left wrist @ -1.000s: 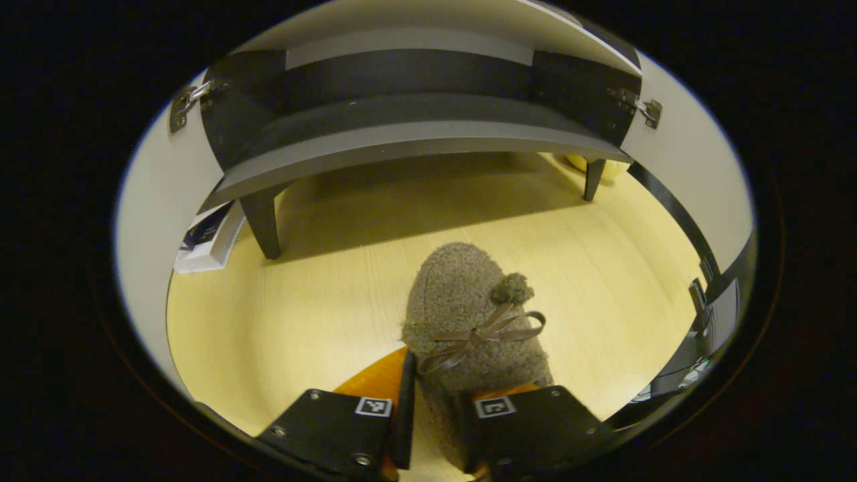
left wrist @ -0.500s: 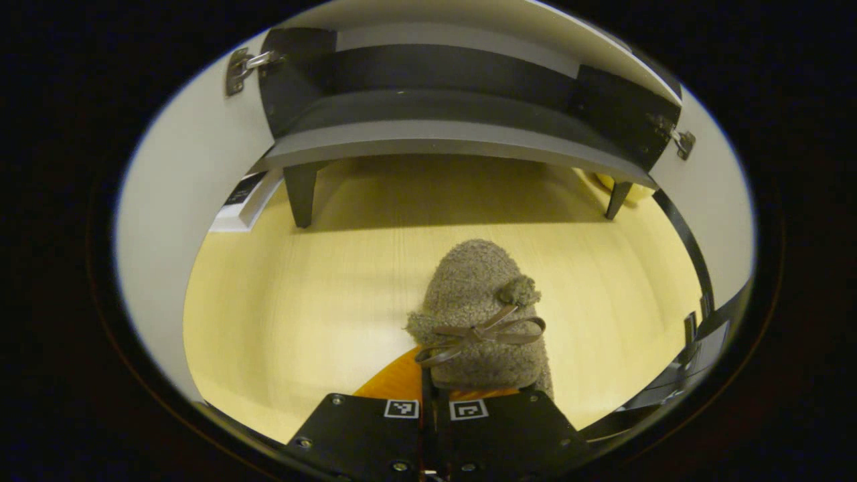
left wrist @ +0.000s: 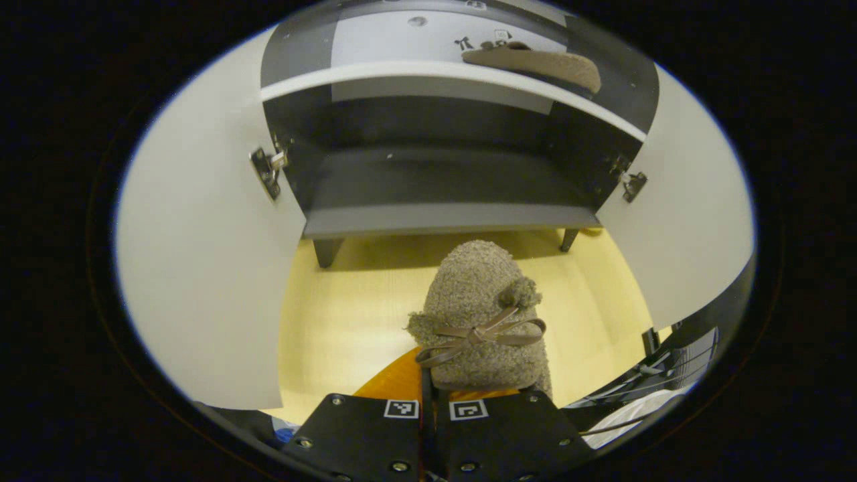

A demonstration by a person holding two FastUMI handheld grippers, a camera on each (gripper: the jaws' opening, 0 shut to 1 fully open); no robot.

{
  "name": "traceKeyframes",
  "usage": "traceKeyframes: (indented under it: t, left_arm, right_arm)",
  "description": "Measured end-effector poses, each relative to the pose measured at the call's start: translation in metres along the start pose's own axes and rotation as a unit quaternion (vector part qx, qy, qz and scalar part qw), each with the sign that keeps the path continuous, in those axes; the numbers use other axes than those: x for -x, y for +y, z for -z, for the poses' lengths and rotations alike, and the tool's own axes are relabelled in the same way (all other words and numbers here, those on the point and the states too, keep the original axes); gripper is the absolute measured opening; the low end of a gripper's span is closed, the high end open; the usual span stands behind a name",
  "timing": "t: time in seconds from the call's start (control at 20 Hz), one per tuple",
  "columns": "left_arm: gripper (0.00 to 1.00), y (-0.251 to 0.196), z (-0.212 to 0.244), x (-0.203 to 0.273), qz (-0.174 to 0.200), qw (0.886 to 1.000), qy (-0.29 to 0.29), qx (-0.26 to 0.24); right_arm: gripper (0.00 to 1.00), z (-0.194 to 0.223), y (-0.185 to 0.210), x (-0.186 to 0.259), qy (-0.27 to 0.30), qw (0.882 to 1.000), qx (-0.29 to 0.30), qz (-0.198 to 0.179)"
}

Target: Grab one shoe with the right hand and put it into the shoe cabinet, grab the other shoe with the left hand and put it into the shoe cabinet; then close the right door with the right hand and the left door with the left hand.

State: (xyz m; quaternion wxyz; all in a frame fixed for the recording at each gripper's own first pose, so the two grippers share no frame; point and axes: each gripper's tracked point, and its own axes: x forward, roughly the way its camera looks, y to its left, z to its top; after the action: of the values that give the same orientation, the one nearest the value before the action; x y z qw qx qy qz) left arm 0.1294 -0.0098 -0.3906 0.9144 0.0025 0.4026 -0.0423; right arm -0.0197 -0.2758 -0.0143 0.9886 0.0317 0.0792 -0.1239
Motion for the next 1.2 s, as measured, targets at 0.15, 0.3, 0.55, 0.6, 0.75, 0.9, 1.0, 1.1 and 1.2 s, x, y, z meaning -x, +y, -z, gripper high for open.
traceKeyframes:
  t: [0.15,0.3,0.55,0.6,0.75,0.9,1.0,1.1,1.2]
  left_arm:
    - [0.02,-0.002,-0.013,0.008,0.011,0.999,-0.044,-0.019]
    - [0.02,0.005,-0.045,0.013,-0.005,0.995,-0.091,-0.040]
    - [0.02,0.023,-0.101,0.005,-0.038,0.984,-0.151,-0.089]
    - [0.01,0.028,-0.112,0.000,-0.050,0.981,-0.159,-0.097]
    - [0.01,0.043,-0.152,-0.009,-0.070,0.977,-0.179,-0.093]
    - [0.01,0.056,-0.184,-0.020,-0.084,0.973,-0.196,-0.085]
    - [0.01,0.068,-0.210,-0.040,-0.093,0.972,-0.199,-0.082]
    - [0.01,0.075,-0.225,-0.058,-0.099,0.972,-0.198,-0.079]
    - [0.01,0.080,-0.236,-0.075,-0.104,0.972,-0.197,-0.079]
  right_arm:
    - [0.99,-0.008,-0.009,-0.006,-0.003,1.000,0.022,0.002]
    - [0.99,-0.017,-0.009,-0.010,-0.007,1.000,0.021,0.001]
    - [0.99,-0.023,-0.013,-0.019,-0.023,1.000,0.011,0.003]
    - [0.99,-0.021,-0.016,-0.019,-0.024,1.000,0.006,0.005]
    - [0.99,-0.026,-0.032,-0.016,-0.031,0.999,-0.004,0.024]
    - [0.98,-0.027,-0.054,-0.007,-0.039,0.998,-0.010,0.055]
    - [0.98,-0.028,-0.066,-0.001,-0.044,0.996,-0.018,0.076]
    - [0.98,-0.028,-0.077,0.005,-0.046,0.994,-0.029,0.095]
    - [0.99,-0.026,-0.084,0.011,-0.047,0.992,-0.034,0.110]
